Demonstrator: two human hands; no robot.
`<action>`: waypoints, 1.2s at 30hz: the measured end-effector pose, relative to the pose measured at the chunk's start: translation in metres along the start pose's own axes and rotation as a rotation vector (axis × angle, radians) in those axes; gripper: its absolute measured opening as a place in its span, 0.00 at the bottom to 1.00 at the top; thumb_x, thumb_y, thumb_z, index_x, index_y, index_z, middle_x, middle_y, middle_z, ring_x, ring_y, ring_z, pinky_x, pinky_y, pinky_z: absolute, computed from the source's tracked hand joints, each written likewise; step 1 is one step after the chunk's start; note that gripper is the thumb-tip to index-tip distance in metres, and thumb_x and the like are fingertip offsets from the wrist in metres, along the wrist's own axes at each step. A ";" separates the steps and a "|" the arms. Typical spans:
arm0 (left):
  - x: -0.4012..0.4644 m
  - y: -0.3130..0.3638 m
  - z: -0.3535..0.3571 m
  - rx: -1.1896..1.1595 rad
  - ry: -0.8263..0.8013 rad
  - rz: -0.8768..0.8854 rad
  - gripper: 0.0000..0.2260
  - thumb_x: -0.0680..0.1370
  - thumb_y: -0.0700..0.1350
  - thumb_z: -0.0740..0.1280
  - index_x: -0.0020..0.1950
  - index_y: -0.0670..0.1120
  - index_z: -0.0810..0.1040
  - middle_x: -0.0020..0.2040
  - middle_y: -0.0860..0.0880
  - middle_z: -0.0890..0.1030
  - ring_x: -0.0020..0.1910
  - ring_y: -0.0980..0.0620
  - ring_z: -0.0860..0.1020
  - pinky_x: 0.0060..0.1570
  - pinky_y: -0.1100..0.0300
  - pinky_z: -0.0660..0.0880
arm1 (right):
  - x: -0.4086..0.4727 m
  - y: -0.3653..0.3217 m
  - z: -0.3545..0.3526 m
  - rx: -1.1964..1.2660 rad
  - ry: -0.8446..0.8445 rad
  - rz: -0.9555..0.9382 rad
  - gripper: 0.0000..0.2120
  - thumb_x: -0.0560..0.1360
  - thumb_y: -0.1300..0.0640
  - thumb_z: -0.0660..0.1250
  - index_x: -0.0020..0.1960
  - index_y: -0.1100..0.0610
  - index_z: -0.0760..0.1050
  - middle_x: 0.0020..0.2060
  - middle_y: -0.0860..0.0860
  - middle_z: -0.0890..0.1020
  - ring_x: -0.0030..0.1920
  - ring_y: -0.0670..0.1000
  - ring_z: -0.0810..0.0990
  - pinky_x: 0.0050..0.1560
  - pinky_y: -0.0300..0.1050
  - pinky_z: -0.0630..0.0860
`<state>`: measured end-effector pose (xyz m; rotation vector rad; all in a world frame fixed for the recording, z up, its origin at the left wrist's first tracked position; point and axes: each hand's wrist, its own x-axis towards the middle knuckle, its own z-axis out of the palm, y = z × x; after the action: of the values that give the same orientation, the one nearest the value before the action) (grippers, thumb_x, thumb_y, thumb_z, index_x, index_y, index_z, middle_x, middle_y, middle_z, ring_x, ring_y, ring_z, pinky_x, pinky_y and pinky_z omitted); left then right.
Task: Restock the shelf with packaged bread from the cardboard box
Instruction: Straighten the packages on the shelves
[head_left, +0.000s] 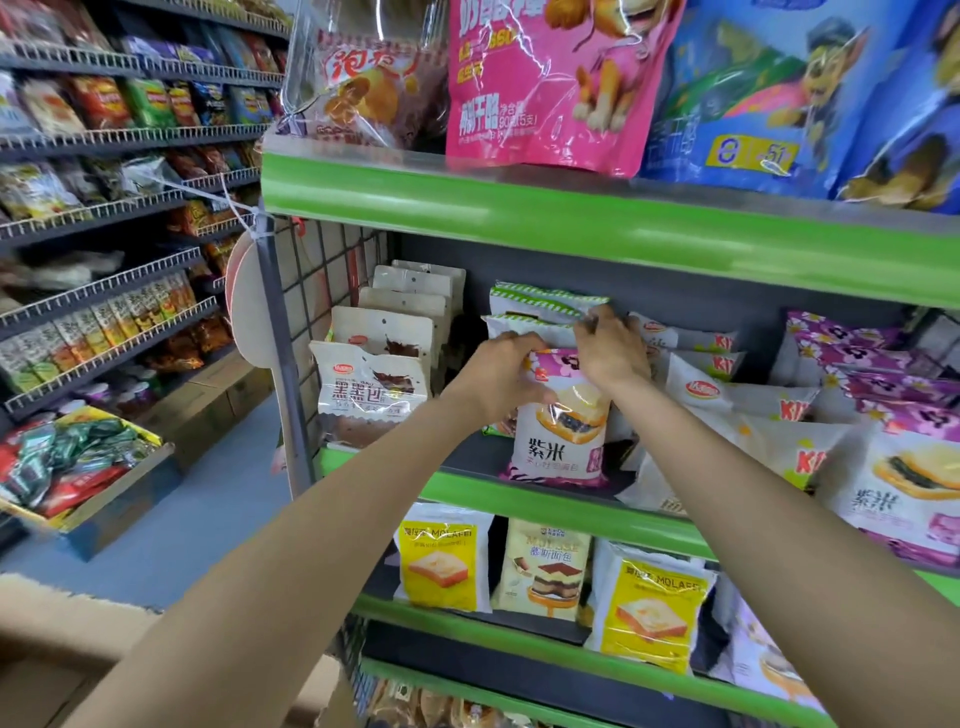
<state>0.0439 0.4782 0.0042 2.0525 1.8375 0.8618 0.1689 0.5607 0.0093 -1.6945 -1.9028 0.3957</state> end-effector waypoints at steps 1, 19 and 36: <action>-0.001 -0.001 -0.004 -0.035 0.005 -0.005 0.22 0.71 0.44 0.74 0.63 0.42 0.75 0.55 0.44 0.78 0.51 0.51 0.74 0.44 0.70 0.64 | 0.001 0.000 -0.002 0.044 0.030 0.026 0.19 0.81 0.50 0.53 0.68 0.57 0.64 0.67 0.63 0.65 0.68 0.64 0.63 0.66 0.54 0.64; 0.026 0.004 -0.023 0.577 -0.249 -0.016 0.50 0.67 0.70 0.66 0.78 0.50 0.45 0.79 0.50 0.44 0.78 0.49 0.42 0.75 0.49 0.39 | 0.040 -0.004 0.013 0.732 -0.045 0.413 0.26 0.76 0.51 0.64 0.70 0.60 0.65 0.65 0.57 0.73 0.57 0.58 0.75 0.50 0.47 0.71; 0.024 -0.020 -0.028 0.663 -0.372 0.083 0.59 0.60 0.61 0.78 0.78 0.51 0.42 0.78 0.52 0.45 0.77 0.48 0.44 0.74 0.47 0.46 | 0.018 -0.021 0.005 0.550 -0.371 0.104 0.26 0.74 0.58 0.64 0.71 0.51 0.64 0.68 0.50 0.67 0.66 0.53 0.69 0.58 0.51 0.72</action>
<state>0.0120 0.4992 0.0217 2.4455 1.9896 -0.1653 0.1484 0.5760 0.0207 -1.4104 -1.7233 1.2216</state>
